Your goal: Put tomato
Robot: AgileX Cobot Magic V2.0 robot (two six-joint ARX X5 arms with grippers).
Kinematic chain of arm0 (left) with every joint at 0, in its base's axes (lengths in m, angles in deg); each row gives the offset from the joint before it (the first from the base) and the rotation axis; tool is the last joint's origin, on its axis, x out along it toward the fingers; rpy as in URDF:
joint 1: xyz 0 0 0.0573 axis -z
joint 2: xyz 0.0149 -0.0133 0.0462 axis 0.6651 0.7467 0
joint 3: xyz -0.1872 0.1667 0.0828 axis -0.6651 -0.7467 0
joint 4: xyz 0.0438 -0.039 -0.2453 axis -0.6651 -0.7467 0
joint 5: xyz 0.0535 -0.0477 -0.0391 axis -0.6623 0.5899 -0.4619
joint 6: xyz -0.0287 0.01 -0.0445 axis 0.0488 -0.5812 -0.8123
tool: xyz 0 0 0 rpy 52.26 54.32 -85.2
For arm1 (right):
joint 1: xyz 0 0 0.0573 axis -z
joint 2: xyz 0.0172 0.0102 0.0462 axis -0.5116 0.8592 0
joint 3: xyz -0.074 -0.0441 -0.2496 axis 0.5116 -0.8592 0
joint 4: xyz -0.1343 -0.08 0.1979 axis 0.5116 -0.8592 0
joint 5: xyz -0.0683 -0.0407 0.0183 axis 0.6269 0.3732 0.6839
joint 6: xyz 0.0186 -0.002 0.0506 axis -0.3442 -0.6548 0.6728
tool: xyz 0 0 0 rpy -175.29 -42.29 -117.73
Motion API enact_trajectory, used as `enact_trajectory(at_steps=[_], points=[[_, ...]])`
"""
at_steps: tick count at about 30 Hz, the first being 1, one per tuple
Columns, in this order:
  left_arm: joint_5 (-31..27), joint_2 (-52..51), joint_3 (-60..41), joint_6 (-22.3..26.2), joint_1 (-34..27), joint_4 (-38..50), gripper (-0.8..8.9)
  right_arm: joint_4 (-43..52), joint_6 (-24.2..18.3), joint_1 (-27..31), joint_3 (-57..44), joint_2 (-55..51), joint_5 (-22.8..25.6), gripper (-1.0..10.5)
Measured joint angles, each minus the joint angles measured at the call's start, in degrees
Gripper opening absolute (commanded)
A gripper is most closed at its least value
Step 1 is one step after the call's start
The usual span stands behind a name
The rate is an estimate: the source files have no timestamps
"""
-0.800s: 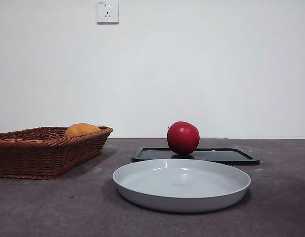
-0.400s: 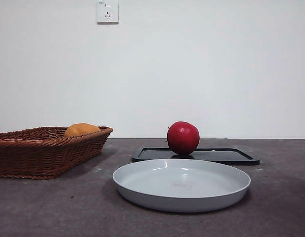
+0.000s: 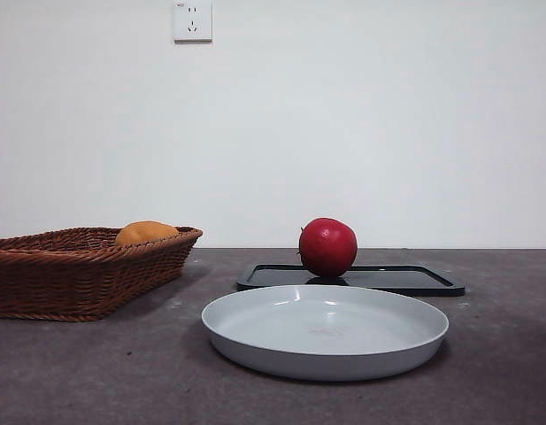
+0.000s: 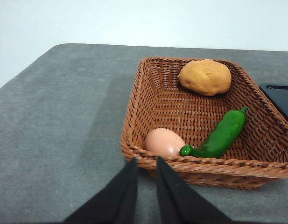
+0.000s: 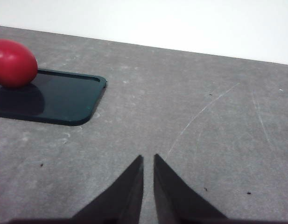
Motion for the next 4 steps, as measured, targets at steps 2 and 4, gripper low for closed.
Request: enact_trajectory(at_steps=[2,4], points=[[0.0,0.0,0.0,0.0,0.0,0.0,0.64,0.0,0.0,0.0,0.0,0.0,0.0,0.3],[0.0,0.0,0.0,0.0,0.0,0.0,0.64,0.0,0.0,0.0,0.0,0.0,0.0,0.3]])
